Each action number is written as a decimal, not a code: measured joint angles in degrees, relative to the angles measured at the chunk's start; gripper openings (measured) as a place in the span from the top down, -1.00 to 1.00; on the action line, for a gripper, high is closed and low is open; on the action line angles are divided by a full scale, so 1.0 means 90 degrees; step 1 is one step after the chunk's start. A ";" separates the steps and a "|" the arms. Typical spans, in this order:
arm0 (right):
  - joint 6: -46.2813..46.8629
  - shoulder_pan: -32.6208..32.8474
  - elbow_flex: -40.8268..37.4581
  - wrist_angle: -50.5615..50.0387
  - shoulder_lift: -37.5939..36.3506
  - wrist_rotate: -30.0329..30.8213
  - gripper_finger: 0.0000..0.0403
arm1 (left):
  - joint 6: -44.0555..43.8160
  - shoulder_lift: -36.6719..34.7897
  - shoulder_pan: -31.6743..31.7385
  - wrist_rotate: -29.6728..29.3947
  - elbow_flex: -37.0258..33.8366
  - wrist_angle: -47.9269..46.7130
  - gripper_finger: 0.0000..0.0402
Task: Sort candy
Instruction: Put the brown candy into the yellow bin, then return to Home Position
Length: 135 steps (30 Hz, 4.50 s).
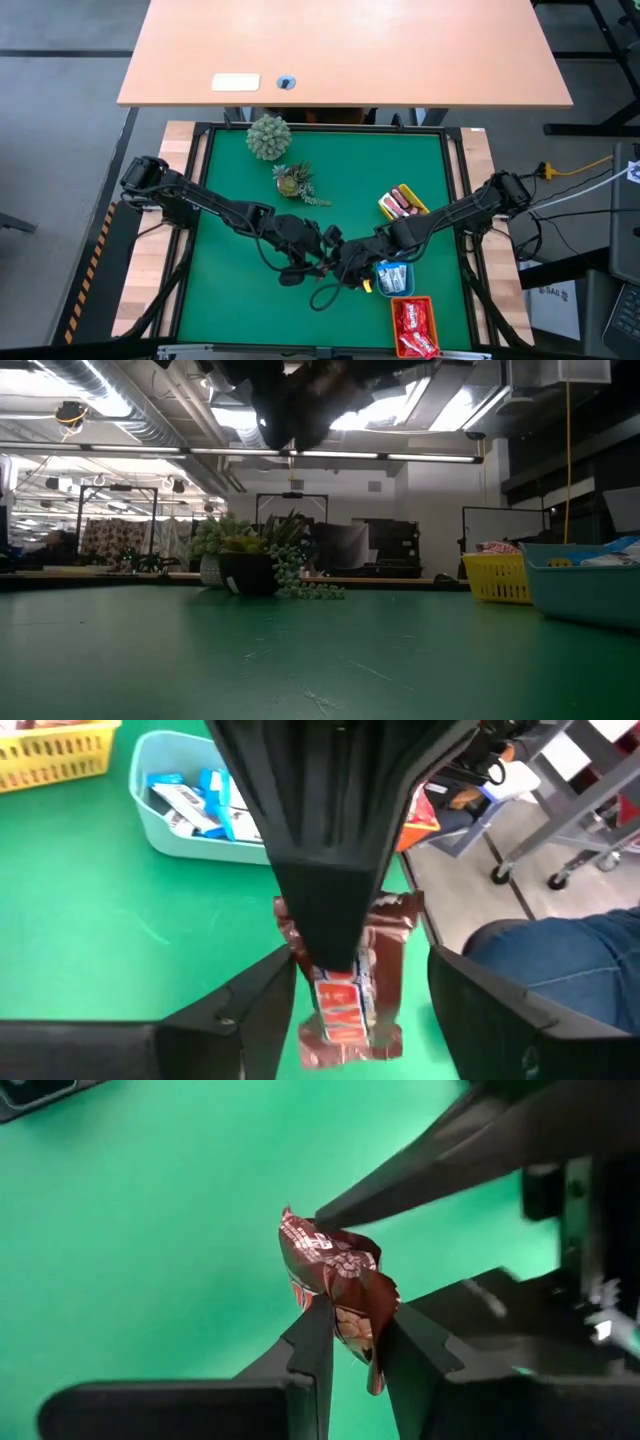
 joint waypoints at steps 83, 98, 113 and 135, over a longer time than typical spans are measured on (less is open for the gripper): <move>0.4621 -0.0748 -0.0596 -0.6724 -0.1851 0.1435 0.13 | 0.0180 -0.0990 0.0070 -0.0548 0.0000 -0.0500 -0.11; 0.4901 -0.0743 0.1882 -0.6794 -0.2294 0.0615 0.13 | 0.0172 -0.4126 0.0090 -0.1840 0.0000 -0.2951 -0.11; 0.6408 -0.0746 0.2108 -0.6754 -0.4167 0.1050 0.13 | 0.1444 -0.6407 0.0095 -0.2352 0.0000 -0.3483 -0.11; 0.4647 -0.0748 -0.4032 -0.1061 -0.7475 0.1229 0.88 | 0.2577 -0.8222 0.0095 -0.3008 -0.3406 -0.1795 -0.11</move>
